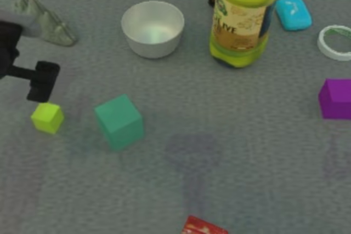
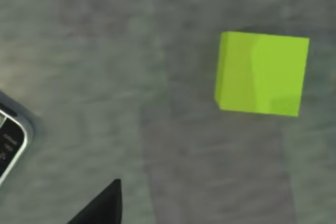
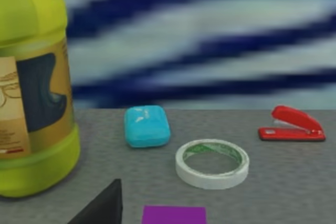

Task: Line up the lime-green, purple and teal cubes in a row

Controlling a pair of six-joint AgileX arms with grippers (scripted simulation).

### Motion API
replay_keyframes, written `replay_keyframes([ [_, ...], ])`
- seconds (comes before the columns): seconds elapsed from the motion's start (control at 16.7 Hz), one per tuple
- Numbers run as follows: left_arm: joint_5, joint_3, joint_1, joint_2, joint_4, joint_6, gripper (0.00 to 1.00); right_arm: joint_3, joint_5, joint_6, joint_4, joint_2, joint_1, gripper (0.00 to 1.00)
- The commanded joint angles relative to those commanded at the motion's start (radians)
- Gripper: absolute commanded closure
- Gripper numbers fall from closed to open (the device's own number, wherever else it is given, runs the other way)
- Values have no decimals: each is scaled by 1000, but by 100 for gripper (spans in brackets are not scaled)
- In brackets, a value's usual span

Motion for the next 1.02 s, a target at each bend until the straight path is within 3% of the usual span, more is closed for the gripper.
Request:
replay_keyframes([
  [0.42,2,277,-15,338,-178,38,0,0,0,0,0,0,0,0],
  [1.02,3,242,-13,379,-113,42,0,0,0,0,0,0,0,0],
])
